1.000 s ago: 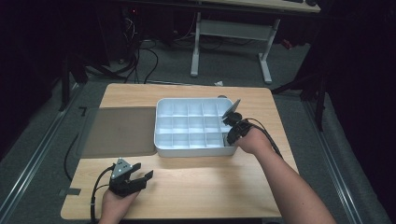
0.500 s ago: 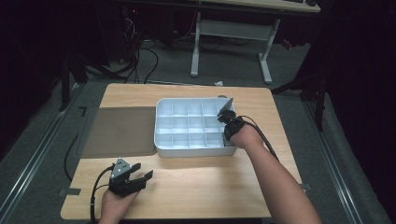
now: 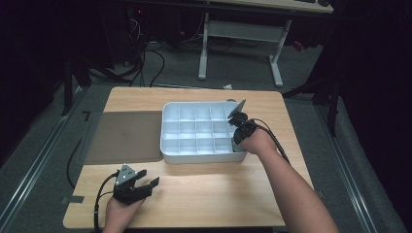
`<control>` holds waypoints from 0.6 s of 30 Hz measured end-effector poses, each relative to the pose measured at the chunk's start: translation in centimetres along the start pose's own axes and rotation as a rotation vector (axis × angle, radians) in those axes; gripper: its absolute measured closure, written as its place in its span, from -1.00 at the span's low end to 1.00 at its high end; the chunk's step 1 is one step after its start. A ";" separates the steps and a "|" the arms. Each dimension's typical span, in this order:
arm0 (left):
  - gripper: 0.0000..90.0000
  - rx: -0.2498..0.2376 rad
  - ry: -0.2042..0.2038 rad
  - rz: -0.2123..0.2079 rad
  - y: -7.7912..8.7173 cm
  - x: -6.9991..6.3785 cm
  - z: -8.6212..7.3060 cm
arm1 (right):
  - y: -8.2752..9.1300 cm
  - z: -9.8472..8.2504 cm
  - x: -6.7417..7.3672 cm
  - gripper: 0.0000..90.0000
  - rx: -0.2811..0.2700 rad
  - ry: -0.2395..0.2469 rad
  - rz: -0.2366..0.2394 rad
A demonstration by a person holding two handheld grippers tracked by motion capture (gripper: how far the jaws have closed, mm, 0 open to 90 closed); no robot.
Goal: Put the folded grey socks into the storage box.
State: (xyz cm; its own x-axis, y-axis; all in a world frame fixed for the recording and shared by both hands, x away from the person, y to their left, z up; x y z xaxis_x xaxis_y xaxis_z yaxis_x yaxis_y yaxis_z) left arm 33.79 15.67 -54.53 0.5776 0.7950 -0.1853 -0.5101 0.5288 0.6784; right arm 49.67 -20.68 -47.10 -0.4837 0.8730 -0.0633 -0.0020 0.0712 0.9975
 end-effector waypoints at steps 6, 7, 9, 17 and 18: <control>-0.16 -0.002 0.001 0.001 0.0 0.0 0.0 | 0.7 -0.2 -0.3 0.82 -0.027 -0.012 0.028; -0.16 -0.003 0.001 0.001 0.0 0.0 0.0 | 0.8 -0.3 -0.3 0.82 -0.035 -0.011 0.031; -0.16 -0.004 -0.001 0.001 0.1 0.0 0.0 | 1.2 -0.5 -0.3 0.79 -0.048 -0.015 0.039; -0.16 0.002 -0.013 -0.004 0.1 -0.2 0.0 | 2.0 -2.0 0.4 0.61 -0.145 -0.007 0.067; -0.16 0.003 -0.014 -0.004 0.1 -0.3 0.0 | 2.0 -2.3 0.4 0.59 -0.157 -0.007 0.066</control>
State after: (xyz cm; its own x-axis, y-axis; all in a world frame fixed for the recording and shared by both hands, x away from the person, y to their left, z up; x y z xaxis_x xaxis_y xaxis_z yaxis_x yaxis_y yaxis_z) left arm 33.59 15.49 -54.44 0.5883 0.7888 -0.1781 -0.5063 0.5310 0.6795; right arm 47.48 -21.24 -45.05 -0.4812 0.8766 0.0033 -0.1069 -0.0625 0.9923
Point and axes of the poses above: each handheld gripper's, and its own axes: y roughly backward along the jaws, z roughly out of its top, x roughly to its left, the point moved 3 cm from there along -y, roughly forward along the jaws, and after that the axes turned 11 degrees about x, right-handed, at the moved point
